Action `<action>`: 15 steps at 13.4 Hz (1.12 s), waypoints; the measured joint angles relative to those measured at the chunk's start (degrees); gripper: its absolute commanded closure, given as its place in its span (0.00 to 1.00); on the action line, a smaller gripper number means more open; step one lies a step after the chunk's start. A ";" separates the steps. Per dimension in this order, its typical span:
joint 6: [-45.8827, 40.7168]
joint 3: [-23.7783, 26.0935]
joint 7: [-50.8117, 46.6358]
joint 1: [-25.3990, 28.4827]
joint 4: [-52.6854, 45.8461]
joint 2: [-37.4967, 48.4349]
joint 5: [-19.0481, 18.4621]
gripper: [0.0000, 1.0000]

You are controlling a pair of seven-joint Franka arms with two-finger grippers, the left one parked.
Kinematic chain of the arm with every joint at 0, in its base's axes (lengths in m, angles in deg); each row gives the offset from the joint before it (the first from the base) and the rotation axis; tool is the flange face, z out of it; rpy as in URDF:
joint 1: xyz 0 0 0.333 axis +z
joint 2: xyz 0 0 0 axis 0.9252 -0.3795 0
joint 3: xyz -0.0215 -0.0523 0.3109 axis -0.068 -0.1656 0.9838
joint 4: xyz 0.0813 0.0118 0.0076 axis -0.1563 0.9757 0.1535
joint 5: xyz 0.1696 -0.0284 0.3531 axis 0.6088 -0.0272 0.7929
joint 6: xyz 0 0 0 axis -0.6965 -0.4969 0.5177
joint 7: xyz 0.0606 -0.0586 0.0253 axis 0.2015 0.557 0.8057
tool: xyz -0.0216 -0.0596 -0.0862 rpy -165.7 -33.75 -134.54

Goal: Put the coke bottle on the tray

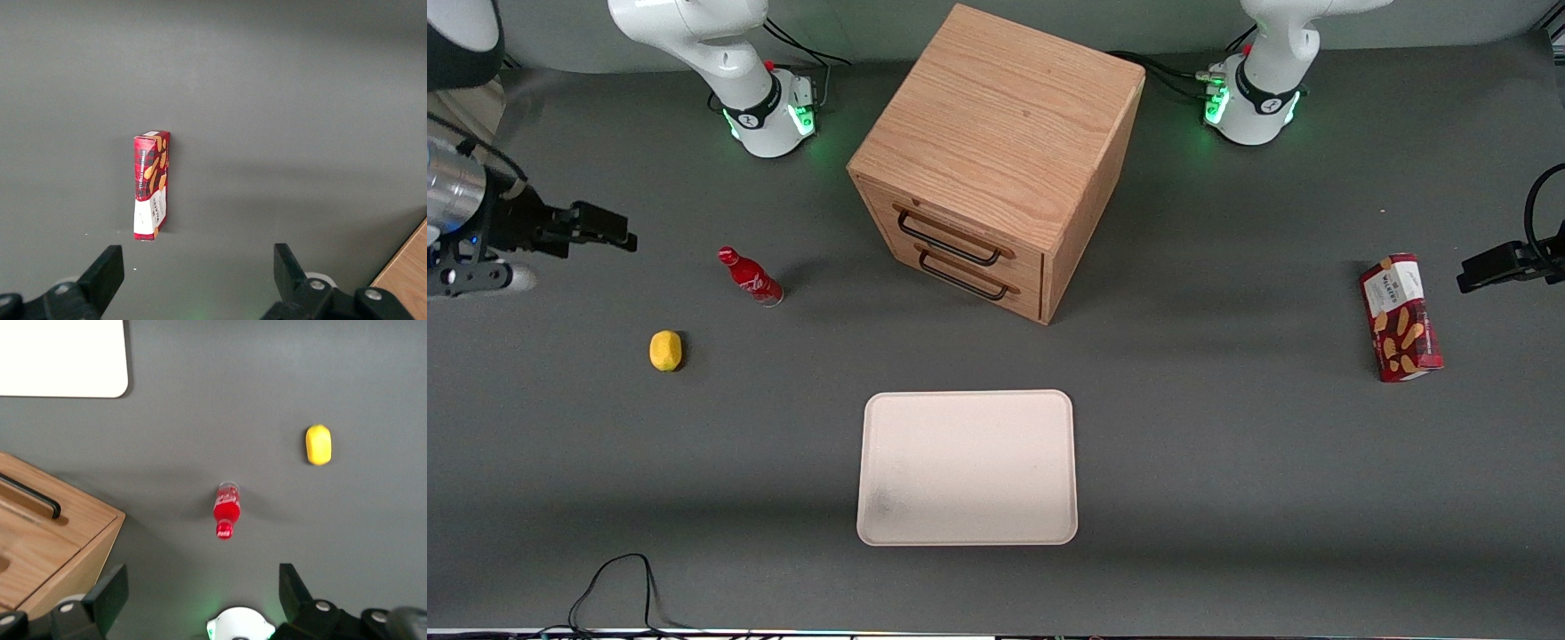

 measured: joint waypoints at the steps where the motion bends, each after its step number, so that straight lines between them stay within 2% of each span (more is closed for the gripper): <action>1: -0.35 0.90 -0.55 0.04 2.05 2.30 -0.87 0.00; 5: -0.53 3.41 -2.96 0.06 8.26 9.93 -2.02 0.00; 15: -0.68 3.71 -3.03 0.04 13.84 12.13 -3.46 0.00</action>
